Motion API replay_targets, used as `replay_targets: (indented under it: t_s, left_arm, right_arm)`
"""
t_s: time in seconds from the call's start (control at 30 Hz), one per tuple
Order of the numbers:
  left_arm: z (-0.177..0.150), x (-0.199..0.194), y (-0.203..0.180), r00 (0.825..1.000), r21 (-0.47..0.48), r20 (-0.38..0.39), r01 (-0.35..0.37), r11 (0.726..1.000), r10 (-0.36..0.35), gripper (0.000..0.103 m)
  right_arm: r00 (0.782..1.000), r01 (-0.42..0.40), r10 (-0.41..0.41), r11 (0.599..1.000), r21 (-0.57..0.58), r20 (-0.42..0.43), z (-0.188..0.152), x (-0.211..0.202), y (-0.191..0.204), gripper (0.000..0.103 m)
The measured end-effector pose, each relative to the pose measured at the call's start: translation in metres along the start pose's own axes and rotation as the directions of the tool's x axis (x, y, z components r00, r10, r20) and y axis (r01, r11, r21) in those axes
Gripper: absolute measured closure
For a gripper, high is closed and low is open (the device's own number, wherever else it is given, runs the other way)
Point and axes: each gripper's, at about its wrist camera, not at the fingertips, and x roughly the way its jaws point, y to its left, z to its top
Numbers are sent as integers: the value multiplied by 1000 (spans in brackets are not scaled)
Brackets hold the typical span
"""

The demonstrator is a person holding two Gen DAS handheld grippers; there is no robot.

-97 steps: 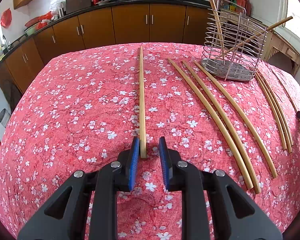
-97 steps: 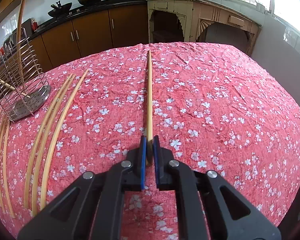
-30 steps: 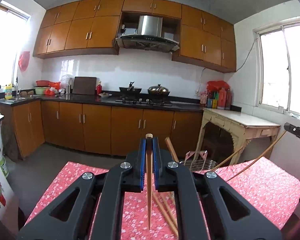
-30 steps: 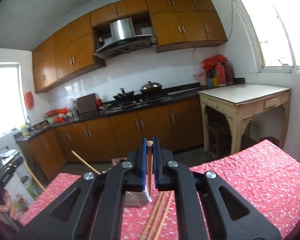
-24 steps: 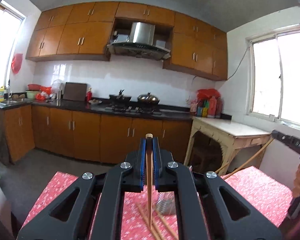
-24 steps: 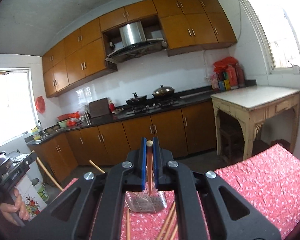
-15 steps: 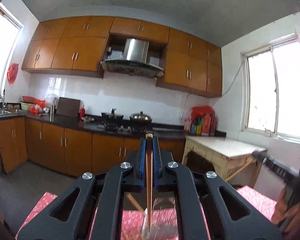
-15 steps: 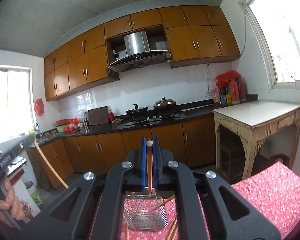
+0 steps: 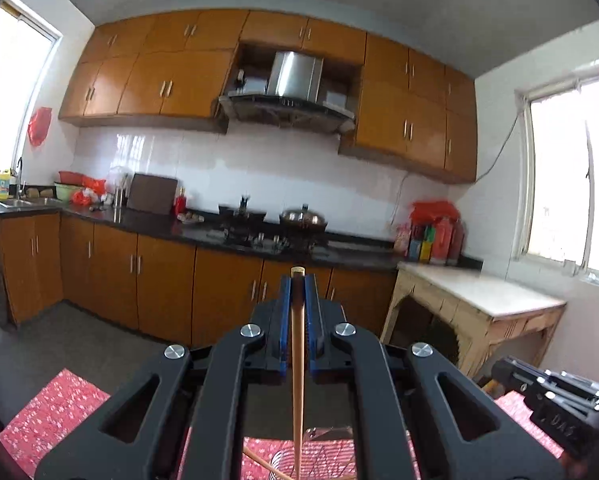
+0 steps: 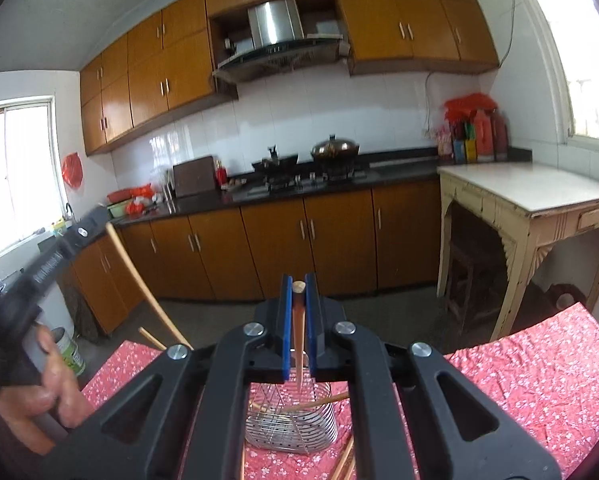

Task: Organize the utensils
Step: 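Open the right tool over the holder while the left tool releases its chopstick, then return to the table and close the right tool on another chopstick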

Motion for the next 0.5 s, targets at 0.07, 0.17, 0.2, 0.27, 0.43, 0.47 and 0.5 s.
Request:
replay_targets:
  t_s: [0.07,0.17,0.2,0.27,0.43,0.47,0.5]
  left_arm:
    - [-9,9,-1,1000,9,-27,-5,1000,6,96]
    - [-20,23,-2,997,28,-78,-18,999,20,96]
    - [-23,27,-2,994,36,-102,-20,999,24,96]
    - [-26,33,-3,990,52,-136,-33,998,40,96]
    - [-18,24,8,989,45,-130,-68,997,73,65]
    - [-14,23,11,990,45,-116,-75,996,80,62]
    - [-12,19,13,991,46,-106,-79,996,83,62]
  right_arm:
    - [1000,-2,2,1000,7,-29,-2,14,-2,96]
    - [999,12,-11,1000,14,-48,-4,33,-3,96]
    - [999,16,-15,1000,15,-47,-3,37,-4,96]
    - [998,26,-24,999,26,-53,-3,43,-5,94]
    - [994,106,-106,994,38,-15,-1,39,-14,68]
    - [994,113,-113,993,46,-9,0,36,-18,67]
    - [993,116,-116,992,55,-5,0,32,-22,66]
